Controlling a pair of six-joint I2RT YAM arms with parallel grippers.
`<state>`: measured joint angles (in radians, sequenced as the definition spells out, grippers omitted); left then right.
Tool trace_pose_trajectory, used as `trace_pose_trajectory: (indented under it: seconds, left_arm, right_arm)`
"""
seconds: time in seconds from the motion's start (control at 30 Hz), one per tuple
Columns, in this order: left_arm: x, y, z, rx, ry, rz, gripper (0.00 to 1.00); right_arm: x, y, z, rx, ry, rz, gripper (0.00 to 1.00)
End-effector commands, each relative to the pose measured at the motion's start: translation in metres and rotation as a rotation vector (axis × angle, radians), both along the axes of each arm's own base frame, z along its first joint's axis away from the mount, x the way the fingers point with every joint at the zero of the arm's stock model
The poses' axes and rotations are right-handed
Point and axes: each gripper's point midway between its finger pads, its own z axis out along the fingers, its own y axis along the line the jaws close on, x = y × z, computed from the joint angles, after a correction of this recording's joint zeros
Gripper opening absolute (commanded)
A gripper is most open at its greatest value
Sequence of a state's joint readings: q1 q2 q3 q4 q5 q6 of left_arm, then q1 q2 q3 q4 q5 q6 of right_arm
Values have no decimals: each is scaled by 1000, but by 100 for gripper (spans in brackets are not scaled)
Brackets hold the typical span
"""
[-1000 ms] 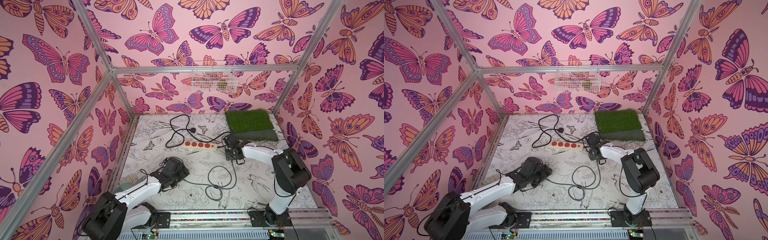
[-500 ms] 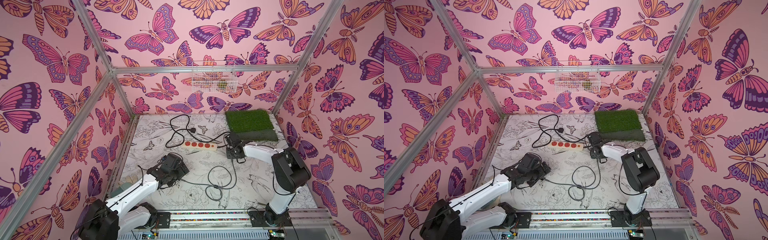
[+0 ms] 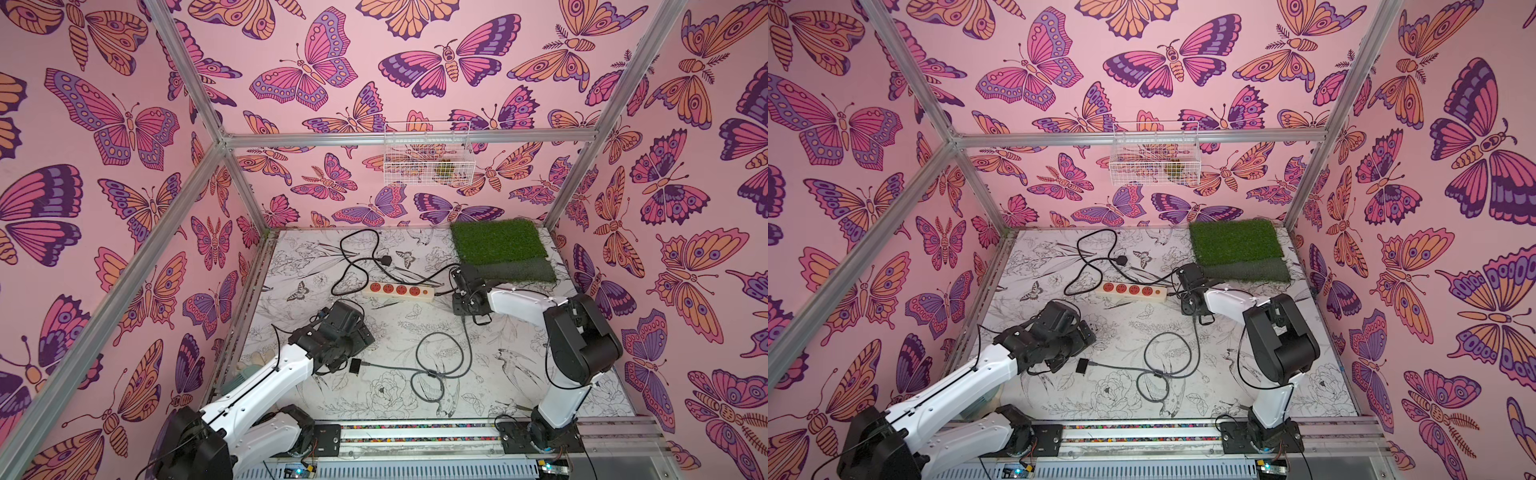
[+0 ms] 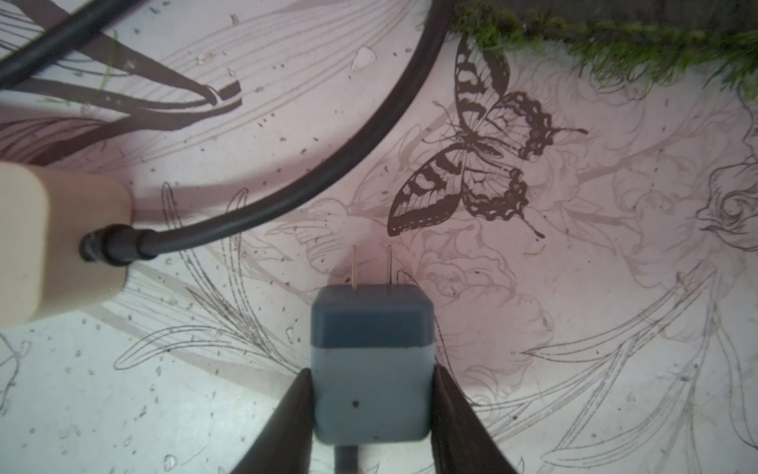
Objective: Charge mp3
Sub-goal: Pick up the plug from the center of the board.
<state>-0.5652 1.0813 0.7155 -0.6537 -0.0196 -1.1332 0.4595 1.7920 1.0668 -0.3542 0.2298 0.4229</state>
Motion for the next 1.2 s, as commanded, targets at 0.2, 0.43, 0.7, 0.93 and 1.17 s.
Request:
trace_pose_trajectory:
  seconds: [0.2, 0.43, 0.7, 0.93, 1.17]
  left_arm:
    - [-7, 8, -7, 71, 81, 15, 100]
    - [-6, 11, -4, 81, 85, 40, 99]
    - [-4, 6, -3, 74, 94, 30, 98]
    - [0, 2, 0, 60, 98, 29, 98]
    - [7, -9, 6, 3, 79, 37, 96]
  right_arm:
    - [-12, -1, -5, 29, 35, -13, 25]
    - [-15, -2, 2, 38, 21, -10, 16]
    - [-18, 5, 20, 98, -23, 15, 5]
    - [-24, 19, 42, 178, -64, 75, 4]
    - [-46, 77, 83, 406, -116, 299, 4]
